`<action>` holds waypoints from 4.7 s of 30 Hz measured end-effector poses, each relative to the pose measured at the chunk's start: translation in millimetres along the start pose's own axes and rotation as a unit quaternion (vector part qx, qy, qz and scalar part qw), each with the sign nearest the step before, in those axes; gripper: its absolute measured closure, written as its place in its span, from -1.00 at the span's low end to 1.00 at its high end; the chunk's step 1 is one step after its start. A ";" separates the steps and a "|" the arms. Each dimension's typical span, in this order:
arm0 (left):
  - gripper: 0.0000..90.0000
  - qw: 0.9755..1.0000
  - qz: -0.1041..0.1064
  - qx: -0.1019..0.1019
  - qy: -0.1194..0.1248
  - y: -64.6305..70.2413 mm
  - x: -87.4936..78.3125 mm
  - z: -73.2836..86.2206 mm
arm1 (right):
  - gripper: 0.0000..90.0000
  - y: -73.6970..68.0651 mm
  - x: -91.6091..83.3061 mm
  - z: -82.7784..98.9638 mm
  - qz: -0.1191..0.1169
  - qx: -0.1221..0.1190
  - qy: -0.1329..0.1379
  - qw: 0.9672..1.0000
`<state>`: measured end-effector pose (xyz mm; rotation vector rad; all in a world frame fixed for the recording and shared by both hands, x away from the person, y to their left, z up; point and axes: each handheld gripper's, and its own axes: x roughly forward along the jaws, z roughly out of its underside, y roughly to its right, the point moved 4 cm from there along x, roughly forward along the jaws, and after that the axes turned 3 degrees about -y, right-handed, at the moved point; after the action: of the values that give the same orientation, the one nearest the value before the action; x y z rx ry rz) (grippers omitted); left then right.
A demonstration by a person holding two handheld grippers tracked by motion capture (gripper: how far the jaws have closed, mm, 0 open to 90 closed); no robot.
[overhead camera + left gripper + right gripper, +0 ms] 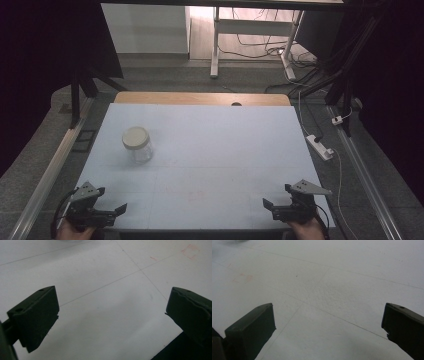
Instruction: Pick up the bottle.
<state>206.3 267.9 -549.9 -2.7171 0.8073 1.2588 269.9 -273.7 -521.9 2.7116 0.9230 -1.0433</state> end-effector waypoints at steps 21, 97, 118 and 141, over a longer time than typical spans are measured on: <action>-1.00 0.999 0.019 0.025 0.031 -2.6 4.6 -15.4 | -1.00 -3.6 0.3 -0.1 -0.008 -0.015 -0.001 1.000; -1.00 0.997 -0.012 0.058 0.054 -72.0 101.2 -128.3 | -1.00 -4.2 3.0 -0.1 -0.018 -0.020 -0.011 1.000; -0.84 0.996 -0.033 0.062 0.055 -68.6 104.2 -131.2 | -1.00 -4.1 3.2 -0.1 -0.018 -0.020 -0.012 1.000; -0.83 0.996 -0.019 0.061 0.065 -51.7 90.9 -143.2 | -1.00 -4.3 3.0 -0.2 -0.018 -0.021 -0.011 1.000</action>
<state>379.7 237.3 -528.7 -2.7242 0.8108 0.9987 269.3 -268.6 -523.1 2.6535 0.9836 -1.0457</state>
